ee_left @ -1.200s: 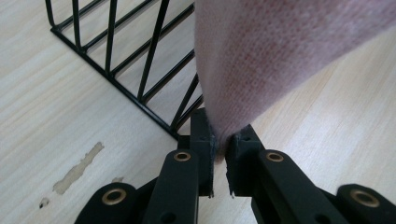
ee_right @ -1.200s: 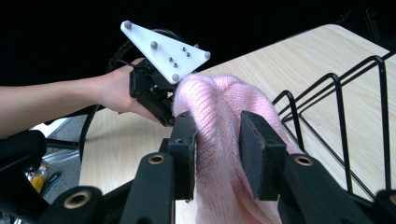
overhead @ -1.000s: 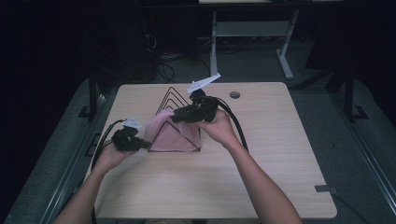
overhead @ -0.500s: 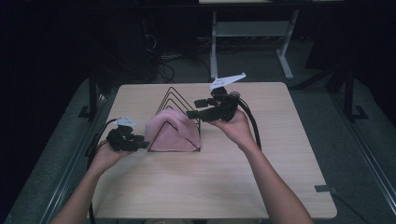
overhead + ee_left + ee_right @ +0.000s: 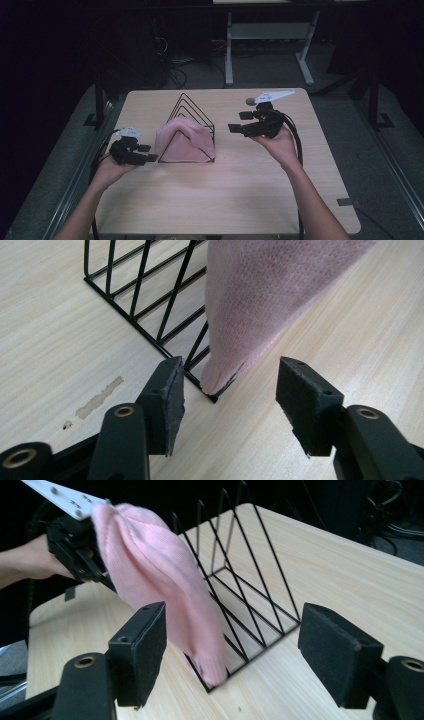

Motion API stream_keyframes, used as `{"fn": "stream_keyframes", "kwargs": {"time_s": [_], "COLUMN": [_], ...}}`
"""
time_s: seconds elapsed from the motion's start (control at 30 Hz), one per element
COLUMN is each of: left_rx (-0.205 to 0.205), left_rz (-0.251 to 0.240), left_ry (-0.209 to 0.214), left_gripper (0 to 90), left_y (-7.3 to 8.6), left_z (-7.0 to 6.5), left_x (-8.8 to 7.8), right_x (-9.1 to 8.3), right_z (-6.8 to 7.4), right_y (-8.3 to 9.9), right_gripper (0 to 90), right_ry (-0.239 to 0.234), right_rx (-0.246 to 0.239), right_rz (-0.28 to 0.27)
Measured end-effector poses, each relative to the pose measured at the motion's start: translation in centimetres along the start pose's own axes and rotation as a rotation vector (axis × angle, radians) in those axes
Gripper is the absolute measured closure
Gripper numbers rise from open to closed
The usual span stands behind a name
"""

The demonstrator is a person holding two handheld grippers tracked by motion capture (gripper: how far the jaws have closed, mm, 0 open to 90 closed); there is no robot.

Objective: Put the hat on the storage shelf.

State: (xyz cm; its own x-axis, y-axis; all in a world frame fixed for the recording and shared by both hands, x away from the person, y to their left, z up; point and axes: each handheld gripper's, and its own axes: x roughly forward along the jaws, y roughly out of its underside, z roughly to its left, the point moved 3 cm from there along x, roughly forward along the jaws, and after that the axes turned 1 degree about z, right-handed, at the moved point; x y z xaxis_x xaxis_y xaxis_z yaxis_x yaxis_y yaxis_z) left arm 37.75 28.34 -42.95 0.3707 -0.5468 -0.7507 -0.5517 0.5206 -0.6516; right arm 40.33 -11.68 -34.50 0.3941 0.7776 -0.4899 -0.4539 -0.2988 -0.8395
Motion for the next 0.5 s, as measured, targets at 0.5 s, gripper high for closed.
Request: {"fn": "stream_keyframes", "kwargs": {"time_s": [0.5], "left_rx": [-0.029], "left_rz": [-0.007], "left_ry": [0.004], "left_gripper": [35.6], "left_y": [0.4], "left_z": [-0.2], "left_x": [-0.1], "right_x": [-2.8], "right_z": [-1.8], "right_y": [2.6], "right_gripper": [25.4], "right_ry": [0.067], "right_rx": [0.037], "right_rz": [0.006]}}
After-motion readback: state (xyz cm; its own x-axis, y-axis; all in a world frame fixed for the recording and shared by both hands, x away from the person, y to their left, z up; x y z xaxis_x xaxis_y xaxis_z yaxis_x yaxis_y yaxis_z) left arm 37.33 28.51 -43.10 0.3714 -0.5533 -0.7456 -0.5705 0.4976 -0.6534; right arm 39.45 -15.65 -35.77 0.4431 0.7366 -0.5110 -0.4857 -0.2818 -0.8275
